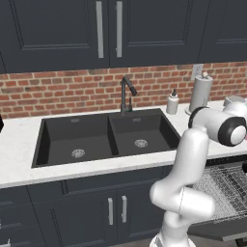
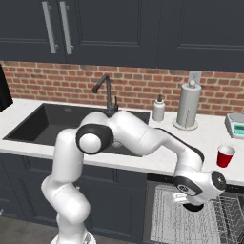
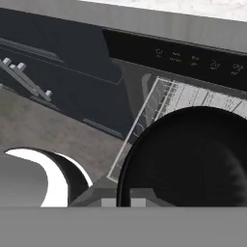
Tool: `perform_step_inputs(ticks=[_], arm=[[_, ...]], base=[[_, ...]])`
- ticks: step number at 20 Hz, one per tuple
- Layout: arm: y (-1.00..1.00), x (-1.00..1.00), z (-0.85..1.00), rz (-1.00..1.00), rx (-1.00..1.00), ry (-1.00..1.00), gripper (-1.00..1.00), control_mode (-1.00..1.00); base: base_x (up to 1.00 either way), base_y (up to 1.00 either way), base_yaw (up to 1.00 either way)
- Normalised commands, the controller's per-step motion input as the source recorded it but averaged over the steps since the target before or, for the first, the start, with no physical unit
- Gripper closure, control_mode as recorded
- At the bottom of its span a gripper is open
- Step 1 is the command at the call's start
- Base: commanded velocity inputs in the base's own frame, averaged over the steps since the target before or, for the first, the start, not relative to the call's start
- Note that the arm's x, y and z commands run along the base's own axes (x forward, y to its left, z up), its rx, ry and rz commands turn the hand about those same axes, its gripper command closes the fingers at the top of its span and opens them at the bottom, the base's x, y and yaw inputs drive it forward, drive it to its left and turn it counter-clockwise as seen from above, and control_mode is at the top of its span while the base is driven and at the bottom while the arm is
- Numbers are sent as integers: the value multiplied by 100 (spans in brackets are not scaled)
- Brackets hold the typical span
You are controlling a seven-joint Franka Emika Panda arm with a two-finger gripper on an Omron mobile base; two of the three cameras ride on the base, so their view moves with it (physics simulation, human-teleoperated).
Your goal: Pick up the cup and bowl from the counter, place them in the dishwasher, and close the dishwasher door.
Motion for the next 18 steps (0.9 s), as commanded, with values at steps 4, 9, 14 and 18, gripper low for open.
perform_step_inputs(ticks=[4,9,14,18], arm=[[0,0,-62,16,0,-2,100,-100],[0,0,-25,7,0,-3,100,-100],[0,0,-5,0,8,-1,100,-100],[0,0,-7,0,26,-11,100,-100]], base=[[0,0,0],[0,0,0],[0,0,0],[0,0,0]])
